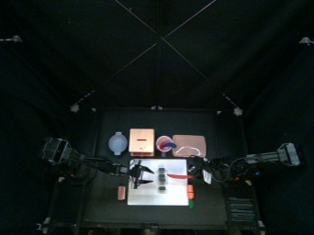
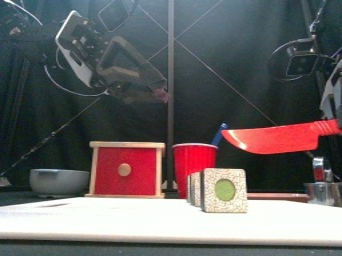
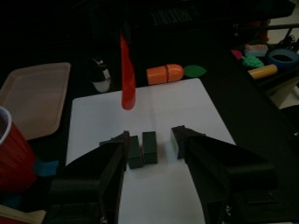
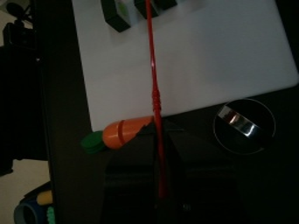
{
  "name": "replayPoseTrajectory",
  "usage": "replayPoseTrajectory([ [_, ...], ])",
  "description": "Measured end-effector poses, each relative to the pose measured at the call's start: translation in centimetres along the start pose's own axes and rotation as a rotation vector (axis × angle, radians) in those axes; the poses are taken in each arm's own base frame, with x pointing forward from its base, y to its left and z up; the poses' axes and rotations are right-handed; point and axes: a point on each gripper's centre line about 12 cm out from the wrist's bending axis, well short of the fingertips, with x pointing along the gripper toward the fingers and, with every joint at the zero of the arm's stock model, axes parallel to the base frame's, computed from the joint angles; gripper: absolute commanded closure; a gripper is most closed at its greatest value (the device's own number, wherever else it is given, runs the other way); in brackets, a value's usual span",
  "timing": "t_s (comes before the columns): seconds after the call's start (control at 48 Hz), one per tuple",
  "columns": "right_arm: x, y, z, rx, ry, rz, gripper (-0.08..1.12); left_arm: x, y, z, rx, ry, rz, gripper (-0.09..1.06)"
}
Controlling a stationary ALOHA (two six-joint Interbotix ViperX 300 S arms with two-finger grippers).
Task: Place sushi on board then cut the sushi with the knife then place the pieces on the plate
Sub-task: Place the 4 sushi pieces on the plate
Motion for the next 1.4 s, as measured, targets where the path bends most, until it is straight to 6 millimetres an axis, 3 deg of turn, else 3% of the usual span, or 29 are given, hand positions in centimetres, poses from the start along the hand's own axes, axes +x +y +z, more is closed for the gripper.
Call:
replayPoseTrajectory([
  [0.146, -0.2, -0.4, -0.7, 0.011, 0.022, -0.006, 0.57, 0.0, 0.0, -0.1, -0.003, 0.002, 0.001, 0.14],
  [0.438, -0.2, -0.8, -1.1, 0.035, 0.042, -0.014, 0.33, 0.2, 0.1, -0.4, -0.012, 0.012, 0.007, 0.14],
  [0.604, -0.3, -0.9, -0.8, 0.017, 0.034, -0.024, 0.32, 0.2, 0.1, -0.5, -0.013, 0.014, 0.007, 0.14],
  [0.812, -0.7, -0.5, 2.4, -0.061, -0.076, -0.049, 0.31, -0.3, 0.9, -1.7, -0.031, 0.047, 0.034, 0.14],
  [1.021, 0.5, -1.3, 6.1, -0.137, -0.192, -0.129, 0.3, -0.4, 1.8, -2.3, -0.053, 0.063, 0.064, 0.14],
  [1.208, 2.2, -1.9, 8.2, -0.188, -0.213, -0.173, 0.27, -0.2, 2.1, -3.0, -0.057, 0.084, 0.073, 0.14],
  [1.396, 5.1, -2.3, 9.7, -0.215, -0.188, -0.198, 0.21, 0.4, 2.7, -4.4, -0.058, 0.126, 0.088, 0.14],
])
